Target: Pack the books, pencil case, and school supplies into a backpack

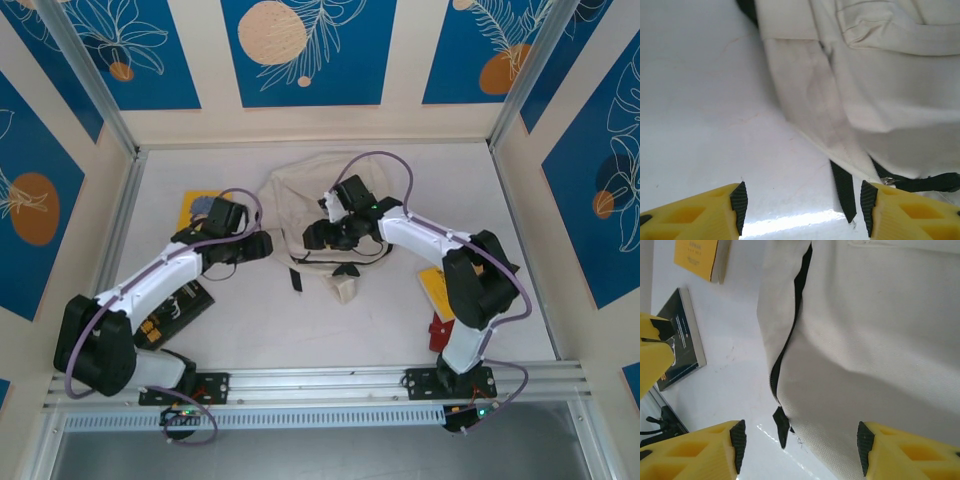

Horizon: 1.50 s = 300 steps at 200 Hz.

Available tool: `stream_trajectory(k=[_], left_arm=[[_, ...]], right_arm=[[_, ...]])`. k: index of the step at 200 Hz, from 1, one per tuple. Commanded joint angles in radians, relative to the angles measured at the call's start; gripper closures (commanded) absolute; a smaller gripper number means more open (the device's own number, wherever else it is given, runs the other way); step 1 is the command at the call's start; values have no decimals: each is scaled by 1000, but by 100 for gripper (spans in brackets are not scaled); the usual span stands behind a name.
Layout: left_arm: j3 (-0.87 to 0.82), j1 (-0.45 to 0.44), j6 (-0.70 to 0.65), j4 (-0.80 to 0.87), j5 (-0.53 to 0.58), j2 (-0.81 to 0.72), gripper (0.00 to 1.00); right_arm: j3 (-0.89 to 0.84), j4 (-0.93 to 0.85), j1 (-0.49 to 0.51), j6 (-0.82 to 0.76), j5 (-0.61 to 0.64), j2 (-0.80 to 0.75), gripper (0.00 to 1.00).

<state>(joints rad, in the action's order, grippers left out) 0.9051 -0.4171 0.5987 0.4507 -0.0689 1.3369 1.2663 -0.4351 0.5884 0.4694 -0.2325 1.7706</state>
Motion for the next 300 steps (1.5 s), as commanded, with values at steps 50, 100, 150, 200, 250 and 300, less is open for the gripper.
stream_trajectory(k=[50,100,150,200,250,300], left_arm=[[-40,34,67,16,15,-37,36],[-43,33,73,13,8,-39,35],[-76,33,71,-61,-110,-38,35],[-161,17,109,-230,-239,-32,36],[-265,3,249,-499,-331,31,45],[-281,-16,371,-680,-341,130,55]], right_arm=[[61,-56,56,-36,-59,74,46],[88,-39,71,-4,-76,116,72],[105,-11,72,28,-102,122,100],[169,11,72,67,-71,157,100],[197,67,58,118,-67,165,100],[211,96,52,126,-107,137,100]])
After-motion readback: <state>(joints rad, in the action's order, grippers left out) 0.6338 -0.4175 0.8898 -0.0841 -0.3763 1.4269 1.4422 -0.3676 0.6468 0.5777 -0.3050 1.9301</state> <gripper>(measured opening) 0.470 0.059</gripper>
